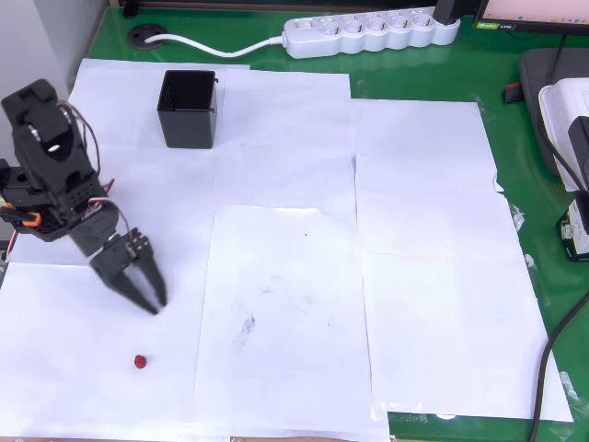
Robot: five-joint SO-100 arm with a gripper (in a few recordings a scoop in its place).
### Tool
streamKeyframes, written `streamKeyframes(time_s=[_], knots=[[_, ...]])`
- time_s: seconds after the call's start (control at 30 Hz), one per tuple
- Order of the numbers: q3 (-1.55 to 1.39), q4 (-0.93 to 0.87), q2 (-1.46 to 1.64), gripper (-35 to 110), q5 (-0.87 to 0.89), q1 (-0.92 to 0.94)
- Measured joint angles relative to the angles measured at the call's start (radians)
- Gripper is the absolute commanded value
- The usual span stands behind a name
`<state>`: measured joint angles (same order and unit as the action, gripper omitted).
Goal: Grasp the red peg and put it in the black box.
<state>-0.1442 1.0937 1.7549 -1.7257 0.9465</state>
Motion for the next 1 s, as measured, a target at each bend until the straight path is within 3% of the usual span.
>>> streamKeyframes(time_s=[0.87, 0.97, 1.0], knots=[[-0.029, 0.089, 0.109, 0, -0.129, 0.221], [-0.029, 0.089, 0.109, 3, -0.121, 0.221], [-0.029, 0.089, 0.110, 10, -0.123, 0.221]])
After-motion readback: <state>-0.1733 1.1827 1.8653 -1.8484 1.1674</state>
